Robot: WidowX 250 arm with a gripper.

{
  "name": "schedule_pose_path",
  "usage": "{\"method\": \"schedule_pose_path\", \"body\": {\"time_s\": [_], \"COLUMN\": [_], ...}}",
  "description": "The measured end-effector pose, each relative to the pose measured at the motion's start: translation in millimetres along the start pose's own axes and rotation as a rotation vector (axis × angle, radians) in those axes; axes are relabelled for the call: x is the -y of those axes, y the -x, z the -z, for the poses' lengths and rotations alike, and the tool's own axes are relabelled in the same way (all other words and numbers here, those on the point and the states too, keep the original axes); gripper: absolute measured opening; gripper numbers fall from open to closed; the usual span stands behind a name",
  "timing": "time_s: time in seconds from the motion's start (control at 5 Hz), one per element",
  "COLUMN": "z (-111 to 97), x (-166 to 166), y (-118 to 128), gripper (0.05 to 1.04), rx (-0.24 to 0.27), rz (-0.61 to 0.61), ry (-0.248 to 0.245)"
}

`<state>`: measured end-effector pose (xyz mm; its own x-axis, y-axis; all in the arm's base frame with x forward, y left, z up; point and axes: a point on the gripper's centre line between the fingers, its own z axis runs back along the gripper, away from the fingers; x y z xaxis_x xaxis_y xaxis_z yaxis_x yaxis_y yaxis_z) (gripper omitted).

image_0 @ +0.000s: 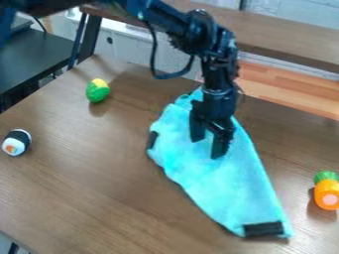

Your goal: Pick the blue cloth from the table

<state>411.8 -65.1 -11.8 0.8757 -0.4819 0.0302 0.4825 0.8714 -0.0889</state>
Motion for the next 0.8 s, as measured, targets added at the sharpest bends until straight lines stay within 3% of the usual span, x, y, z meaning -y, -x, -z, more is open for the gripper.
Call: {"method": "schedule_pose_path", "body": {"time_s": [0.4, 0.8], "z": [1.4, 0.3], "x": [8.4, -8.6], "y": [-15.4, 28.0], "gripper": [1.000, 0.998], "rx": [0.000, -0.003], "rz": [-0.008, 0.015], "ry": [0.003, -0.008]}}
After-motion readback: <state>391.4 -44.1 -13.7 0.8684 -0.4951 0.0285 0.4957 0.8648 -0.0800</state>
